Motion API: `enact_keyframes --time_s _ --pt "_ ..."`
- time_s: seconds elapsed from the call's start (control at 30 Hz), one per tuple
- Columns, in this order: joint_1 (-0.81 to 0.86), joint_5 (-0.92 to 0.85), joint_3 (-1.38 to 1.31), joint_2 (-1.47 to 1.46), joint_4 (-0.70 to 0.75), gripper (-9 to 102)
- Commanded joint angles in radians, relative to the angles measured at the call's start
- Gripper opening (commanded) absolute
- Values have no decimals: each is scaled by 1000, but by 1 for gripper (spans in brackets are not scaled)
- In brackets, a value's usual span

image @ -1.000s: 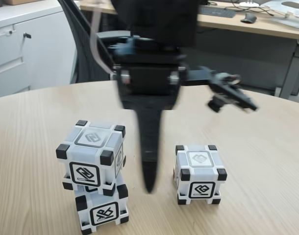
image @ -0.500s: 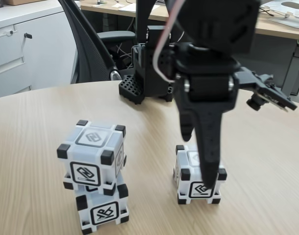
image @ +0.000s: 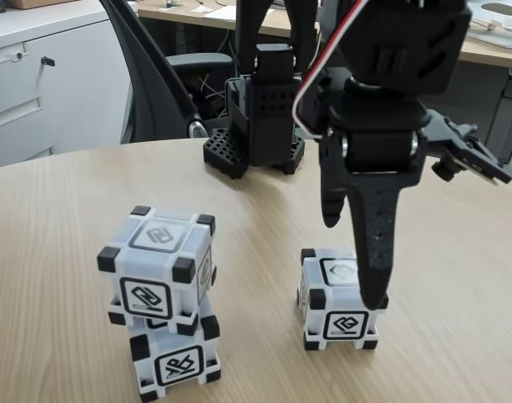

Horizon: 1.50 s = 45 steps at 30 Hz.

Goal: Stack cubes from left to right.

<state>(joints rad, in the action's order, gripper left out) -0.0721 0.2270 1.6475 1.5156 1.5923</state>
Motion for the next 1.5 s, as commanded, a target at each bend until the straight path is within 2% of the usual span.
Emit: enact_keyframes --time_s 0.0,0.67,0.97,1.23,1.37,1.47 --pt "15 -3 -17 8 5 42" --pt "25 -64 -21 -120 -9 42" --pt "28 -83 -21 -144 -103 41" --pt "28 -75 -21 -181 -104 39" --pt "28 -66 -21 -181 -104 35" --pt "28 -66 -21 -181 -106 27"
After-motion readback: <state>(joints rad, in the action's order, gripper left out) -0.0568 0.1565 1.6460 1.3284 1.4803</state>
